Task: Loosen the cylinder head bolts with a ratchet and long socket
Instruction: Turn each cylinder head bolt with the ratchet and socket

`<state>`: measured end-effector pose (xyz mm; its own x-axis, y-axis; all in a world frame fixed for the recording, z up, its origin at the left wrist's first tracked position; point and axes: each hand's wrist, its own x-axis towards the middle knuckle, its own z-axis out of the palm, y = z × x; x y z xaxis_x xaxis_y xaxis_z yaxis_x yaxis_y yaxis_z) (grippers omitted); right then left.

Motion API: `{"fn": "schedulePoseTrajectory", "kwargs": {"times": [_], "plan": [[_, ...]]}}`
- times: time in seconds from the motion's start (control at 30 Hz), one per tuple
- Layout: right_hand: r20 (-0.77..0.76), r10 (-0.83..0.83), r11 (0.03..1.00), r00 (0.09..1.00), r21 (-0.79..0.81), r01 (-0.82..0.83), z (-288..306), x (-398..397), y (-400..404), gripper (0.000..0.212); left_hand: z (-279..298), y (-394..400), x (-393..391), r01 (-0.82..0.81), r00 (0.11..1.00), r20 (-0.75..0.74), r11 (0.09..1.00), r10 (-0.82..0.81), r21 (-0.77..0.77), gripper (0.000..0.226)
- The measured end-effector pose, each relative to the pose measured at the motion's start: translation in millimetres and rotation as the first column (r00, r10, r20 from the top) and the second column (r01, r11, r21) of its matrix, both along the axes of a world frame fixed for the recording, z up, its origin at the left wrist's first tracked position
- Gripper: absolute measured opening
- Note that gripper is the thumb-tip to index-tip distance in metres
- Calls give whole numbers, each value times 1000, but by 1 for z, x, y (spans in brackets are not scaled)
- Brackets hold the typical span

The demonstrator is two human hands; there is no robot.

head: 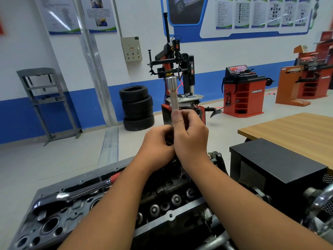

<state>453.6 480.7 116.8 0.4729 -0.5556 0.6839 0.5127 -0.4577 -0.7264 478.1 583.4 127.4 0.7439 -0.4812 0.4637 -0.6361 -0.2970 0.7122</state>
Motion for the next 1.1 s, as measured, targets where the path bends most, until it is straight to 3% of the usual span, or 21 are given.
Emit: {"fn": "schedulePoseTrajectory", "kwargs": {"times": [0.1,0.2,0.33,0.4,0.5,0.57,0.73,0.87,0.97,1.03,1.1], "plan": [[10,5,999,1000,-41,-5,-1,1,-1,28,1,0,0,-73,997,19,997,73,6,18],[-26,10,995,1000,-96,-13,0,2,1,40,4,4,-3,25,1000,-15,999,-25,-21,23],[-124,99,992,987,-66,-107,5,3,-8,39,7,4,-6,61,986,-148,995,-72,-77,29],[-163,228,973,960,-6,-232,5,2,-14,40,8,5,0,-84,963,-267,978,30,-193,28],[-111,488,858,866,242,-452,8,-3,-15,44,9,11,8,-291,917,-363,901,166,-322,26],[-89,565,792,820,335,-510,10,-5,-13,47,7,13,9,-302,922,-345,886,177,-352,25],[-106,583,772,806,383,-508,22,-6,-2,64,7,14,9,-241,939,-323,891,114,-385,22],[-62,542,771,838,433,-467,46,-12,-12,66,5,14,8,-142,950,-310,944,45,-298,28],[-26,561,727,827,494,-478,64,-16,-30,68,1,11,7,-53,960,-279,995,27,-86,36],[28,603,670,798,526,-525,64,-18,-37,70,-1,6,6,-95,964,-250,995,88,-15,40],[74,637,632,767,519,-575,57,-19,-36,71,-1,3,8,-183,956,-244,982,165,-50,40]]}}
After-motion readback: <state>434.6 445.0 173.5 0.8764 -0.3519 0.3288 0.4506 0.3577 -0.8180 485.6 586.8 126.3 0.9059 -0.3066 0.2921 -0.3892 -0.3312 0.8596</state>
